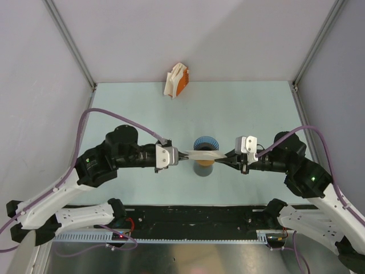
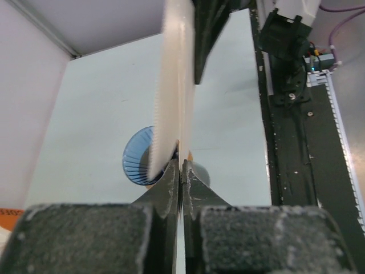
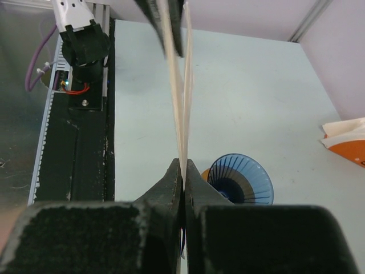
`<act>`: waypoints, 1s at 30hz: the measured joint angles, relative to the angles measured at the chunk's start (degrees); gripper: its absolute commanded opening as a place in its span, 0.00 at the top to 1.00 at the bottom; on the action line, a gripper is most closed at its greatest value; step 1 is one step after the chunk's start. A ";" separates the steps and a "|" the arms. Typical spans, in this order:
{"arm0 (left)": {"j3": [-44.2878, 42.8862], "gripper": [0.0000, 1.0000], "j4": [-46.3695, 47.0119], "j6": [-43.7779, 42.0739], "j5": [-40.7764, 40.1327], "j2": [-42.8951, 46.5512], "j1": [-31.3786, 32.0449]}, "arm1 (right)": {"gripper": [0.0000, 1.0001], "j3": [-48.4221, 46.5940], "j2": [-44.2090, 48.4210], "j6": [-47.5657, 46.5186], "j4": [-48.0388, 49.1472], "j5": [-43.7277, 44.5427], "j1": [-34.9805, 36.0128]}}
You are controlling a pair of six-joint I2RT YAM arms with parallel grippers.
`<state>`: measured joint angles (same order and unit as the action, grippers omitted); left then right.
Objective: Place the coffee filter in the dripper
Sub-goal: Place the coffee filter at the coffee filter holder.
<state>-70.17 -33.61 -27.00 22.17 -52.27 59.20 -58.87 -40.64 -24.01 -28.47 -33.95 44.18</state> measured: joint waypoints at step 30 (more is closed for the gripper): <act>4.76 1.00 2.97 -0.57 9.77 5.38 -13.49 | 1.00 0.02 0.39 0.48 1.95 -1.66 -3.89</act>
<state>-65.41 -30.63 -27.57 31.94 -46.89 45.71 -58.85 -40.25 -23.53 -26.52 -35.62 40.29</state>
